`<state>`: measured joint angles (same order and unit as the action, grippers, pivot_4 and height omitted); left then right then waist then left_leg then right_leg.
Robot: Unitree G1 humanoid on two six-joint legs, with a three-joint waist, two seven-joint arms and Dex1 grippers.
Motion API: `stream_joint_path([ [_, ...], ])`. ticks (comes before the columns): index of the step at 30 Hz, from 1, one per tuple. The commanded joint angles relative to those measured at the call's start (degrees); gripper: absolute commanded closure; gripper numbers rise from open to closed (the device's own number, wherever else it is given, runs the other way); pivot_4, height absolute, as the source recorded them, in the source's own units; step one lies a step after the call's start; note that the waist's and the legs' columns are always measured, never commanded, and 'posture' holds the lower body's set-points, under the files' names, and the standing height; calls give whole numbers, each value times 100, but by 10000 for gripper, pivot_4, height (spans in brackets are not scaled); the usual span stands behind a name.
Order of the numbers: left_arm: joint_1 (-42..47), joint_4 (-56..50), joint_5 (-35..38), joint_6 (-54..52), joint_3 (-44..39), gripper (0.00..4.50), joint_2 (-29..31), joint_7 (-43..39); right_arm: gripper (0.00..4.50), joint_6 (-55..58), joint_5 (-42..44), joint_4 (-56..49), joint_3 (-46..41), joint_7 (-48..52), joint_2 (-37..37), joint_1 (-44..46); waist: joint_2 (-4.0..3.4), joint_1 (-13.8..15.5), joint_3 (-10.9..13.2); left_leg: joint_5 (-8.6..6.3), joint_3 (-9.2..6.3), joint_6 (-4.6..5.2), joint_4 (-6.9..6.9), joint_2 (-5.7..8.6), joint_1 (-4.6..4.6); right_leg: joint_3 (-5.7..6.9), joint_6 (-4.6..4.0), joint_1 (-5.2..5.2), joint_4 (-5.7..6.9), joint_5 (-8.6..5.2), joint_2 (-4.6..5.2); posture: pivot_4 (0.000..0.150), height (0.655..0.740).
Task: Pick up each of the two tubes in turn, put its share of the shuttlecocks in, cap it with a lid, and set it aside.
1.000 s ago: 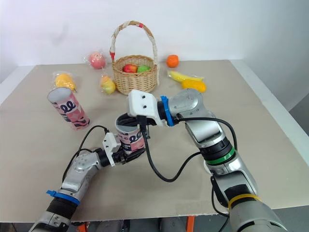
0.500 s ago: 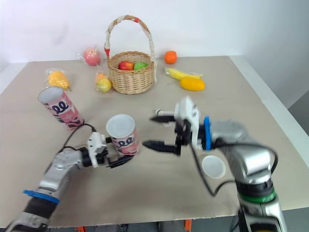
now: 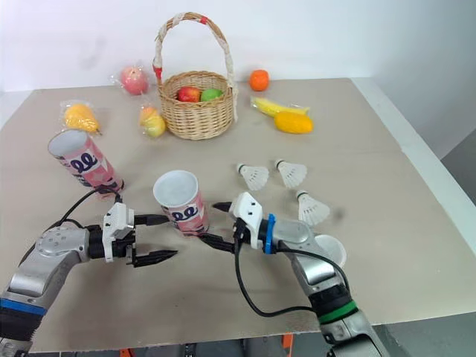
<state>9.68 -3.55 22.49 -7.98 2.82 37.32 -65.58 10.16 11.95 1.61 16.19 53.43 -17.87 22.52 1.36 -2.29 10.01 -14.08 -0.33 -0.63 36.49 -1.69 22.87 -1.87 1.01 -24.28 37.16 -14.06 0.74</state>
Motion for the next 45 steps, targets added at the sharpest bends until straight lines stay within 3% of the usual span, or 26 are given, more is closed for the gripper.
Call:
stream_joint_path([
  [1,11,-180,-119,53,123,0,-65,67,299,-202,-10,139,119,149,124,183,0,8,0,-3,0,-6,1,1,0,-2,-2,0,0,2,2,1500,7400],
  [8,-16,-221,-152,50,154,0,-147,149,299,-295,-75,415,205,172,317,442,1,7,0,-10,-2,-18,8,5,3,-15,-16,-5,2,16,9,1500,7400],
  [14,65,-330,-54,-75,72,0,-128,217,18272,-290,-22,311,153,229,247,363,1,9,0,-10,0,-18,21,6,3,-21,-12,-4,8,23,8,1500,7400],
  [23,1443,-1674,1349,-1900,-662,0,9,1004,18272,1021,1088,-1675,-991,-330,-294,-327,10,113,9,-12,-15,-20,92,14,44,5,9,0,21,39,16,1500,7400],
  [29,1951,-1881,1363,-2192,-132,0,-825,1703,18272,1986,1983,-2802,-2682,-1720,-436,-923,9,127,14,-11,-18,-22,114,40,42,-15,43,13,17,54,35,1500,7400],
  [37,2316,-759,586,-1562,951,0,-2327,1956,18272,1492,1757,-1720,-4660,-2891,-836,-1193,9,128,14,-1,25,-15,121,87,36,-54,78,18,13,76,55,1500,7400],
  [45,2402,-9,-149,-916,1594,0,-2873,1805,18272,342,1096,335,-4949,-3231,-937,-1266,-4,99,7,2,68,-6,120,87,21,-96,90,17,11,87,50,1500,7400],
])
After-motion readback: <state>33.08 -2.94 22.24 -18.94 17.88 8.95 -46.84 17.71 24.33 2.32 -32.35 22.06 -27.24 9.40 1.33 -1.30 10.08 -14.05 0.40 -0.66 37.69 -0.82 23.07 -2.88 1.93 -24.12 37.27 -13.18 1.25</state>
